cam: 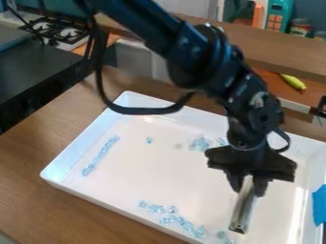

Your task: Sweep into pile

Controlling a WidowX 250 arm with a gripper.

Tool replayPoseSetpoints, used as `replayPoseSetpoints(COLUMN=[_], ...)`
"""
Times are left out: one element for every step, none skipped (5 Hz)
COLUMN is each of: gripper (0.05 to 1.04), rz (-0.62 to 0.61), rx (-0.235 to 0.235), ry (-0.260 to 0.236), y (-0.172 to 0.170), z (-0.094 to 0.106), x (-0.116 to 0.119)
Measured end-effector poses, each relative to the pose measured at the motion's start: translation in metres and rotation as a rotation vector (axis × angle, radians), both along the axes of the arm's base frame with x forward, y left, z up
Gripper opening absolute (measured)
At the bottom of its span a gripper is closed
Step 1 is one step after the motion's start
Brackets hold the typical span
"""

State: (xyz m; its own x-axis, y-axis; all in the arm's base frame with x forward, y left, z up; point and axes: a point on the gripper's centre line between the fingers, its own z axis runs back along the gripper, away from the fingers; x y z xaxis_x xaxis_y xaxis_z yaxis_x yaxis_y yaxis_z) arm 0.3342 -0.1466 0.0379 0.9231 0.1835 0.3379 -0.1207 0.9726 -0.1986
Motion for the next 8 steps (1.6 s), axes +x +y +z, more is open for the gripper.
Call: replayPoseSetpoints(gripper=[0.334, 0.334, 0.334, 0.334, 0.334, 0.334, 0.334, 0.334], rz=[0.009, 0.019, 0.007, -0.015, 0.000, 0.012, 0.032, 0.031], rx=[0.002, 0.010, 0.009, 0.028, 0.022, 0.021, 0.015, 0.027], ry=[0.044, 0.060, 0.033, 0.036, 0.029, 0.034, 0.047, 0.054], y=[-0.013, -0.017, -0.016, -0.004, 0.015, 0.041, 0.069, 0.092], z=[-0.019, -0.029, -0.031, -0.041, -0.040, -0.040, -0.036, -0.037], x=[0.005, 0.005, 0.006, -0.010, -0.016, -0.020, -0.021, -0.021])
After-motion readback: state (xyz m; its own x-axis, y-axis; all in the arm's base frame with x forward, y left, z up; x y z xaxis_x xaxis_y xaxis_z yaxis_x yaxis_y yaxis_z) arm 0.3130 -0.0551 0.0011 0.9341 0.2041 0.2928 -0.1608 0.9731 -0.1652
